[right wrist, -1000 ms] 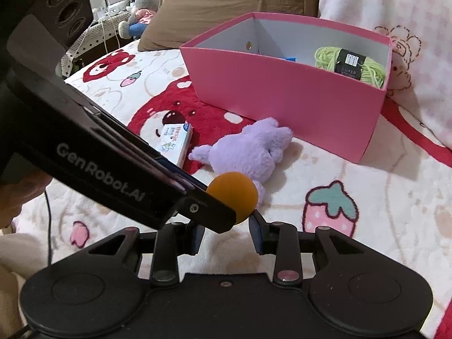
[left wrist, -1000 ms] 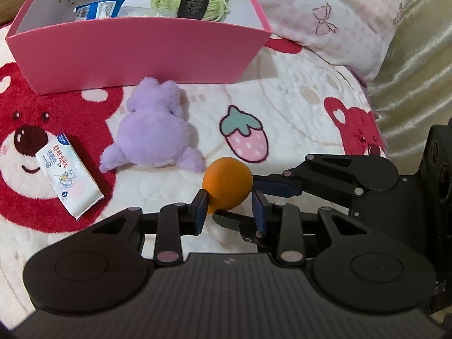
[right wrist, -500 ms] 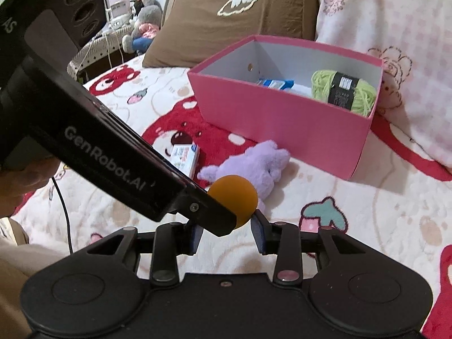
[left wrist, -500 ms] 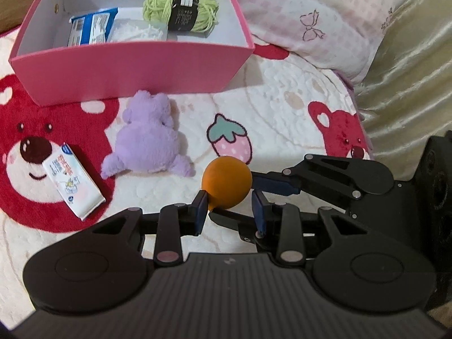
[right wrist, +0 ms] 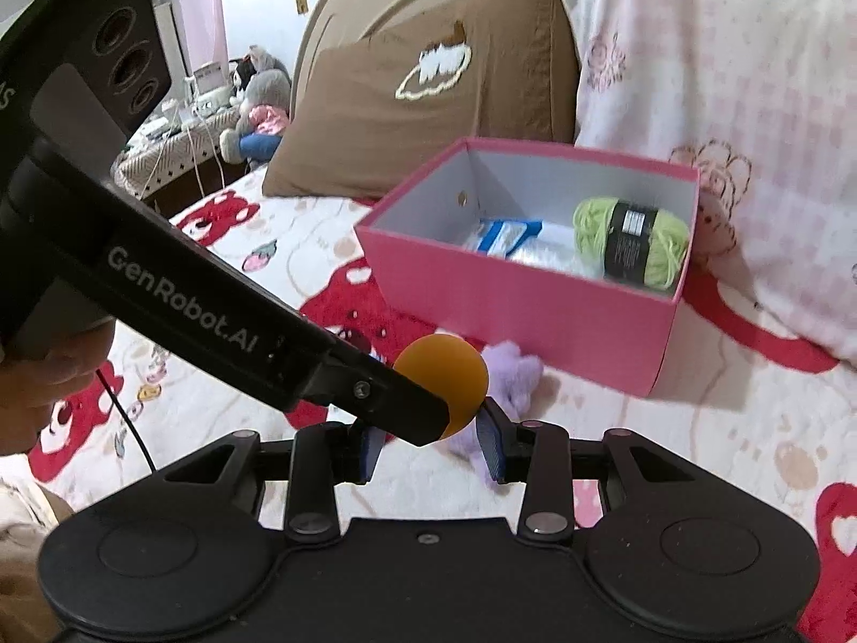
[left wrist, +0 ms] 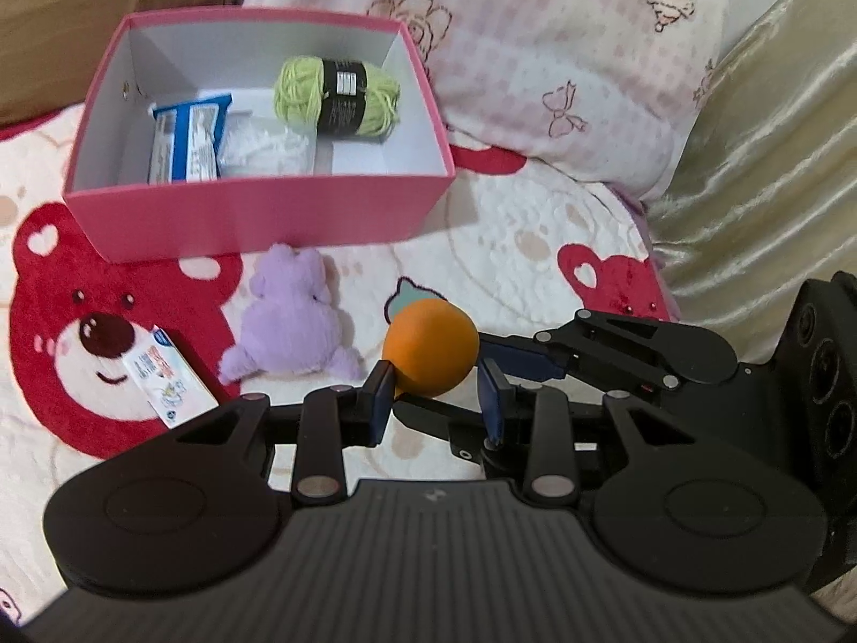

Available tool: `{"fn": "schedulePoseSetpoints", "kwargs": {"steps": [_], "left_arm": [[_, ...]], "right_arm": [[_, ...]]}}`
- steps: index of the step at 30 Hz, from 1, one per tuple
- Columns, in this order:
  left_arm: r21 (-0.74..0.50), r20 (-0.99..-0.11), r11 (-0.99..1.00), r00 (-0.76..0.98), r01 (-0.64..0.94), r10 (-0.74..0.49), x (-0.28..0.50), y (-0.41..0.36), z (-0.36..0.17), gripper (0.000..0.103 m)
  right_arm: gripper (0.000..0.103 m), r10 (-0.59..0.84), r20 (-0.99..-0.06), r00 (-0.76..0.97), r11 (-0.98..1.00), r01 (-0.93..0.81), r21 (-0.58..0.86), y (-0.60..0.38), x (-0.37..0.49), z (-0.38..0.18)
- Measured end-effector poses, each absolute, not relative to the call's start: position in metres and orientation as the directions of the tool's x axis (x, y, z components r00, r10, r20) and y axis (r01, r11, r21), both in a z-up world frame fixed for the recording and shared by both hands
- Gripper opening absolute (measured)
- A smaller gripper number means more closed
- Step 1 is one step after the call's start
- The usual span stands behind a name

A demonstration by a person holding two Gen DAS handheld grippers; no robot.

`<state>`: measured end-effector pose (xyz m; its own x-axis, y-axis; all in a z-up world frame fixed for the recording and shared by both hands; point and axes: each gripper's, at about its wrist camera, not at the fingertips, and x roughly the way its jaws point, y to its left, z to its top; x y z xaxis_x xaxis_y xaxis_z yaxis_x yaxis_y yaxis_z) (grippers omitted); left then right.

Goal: Organize objects
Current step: 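Lift the orange sponge with the left gripper and carry it over the pink box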

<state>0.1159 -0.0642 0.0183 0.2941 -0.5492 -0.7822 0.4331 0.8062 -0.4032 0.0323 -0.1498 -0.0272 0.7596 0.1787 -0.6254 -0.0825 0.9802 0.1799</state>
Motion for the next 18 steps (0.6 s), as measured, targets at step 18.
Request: {"fn": "schedulePoseSetpoints", "kwargs": {"steps": [18], "left_arm": [[-0.411,-0.763,0.817,0.338,0.405,-0.551,0.133,-0.052,0.078,0.032]], "right_arm": [[0.043,0.157,-0.645,0.748,0.982,-0.050,0.181,-0.137,0.056,0.031]]}}
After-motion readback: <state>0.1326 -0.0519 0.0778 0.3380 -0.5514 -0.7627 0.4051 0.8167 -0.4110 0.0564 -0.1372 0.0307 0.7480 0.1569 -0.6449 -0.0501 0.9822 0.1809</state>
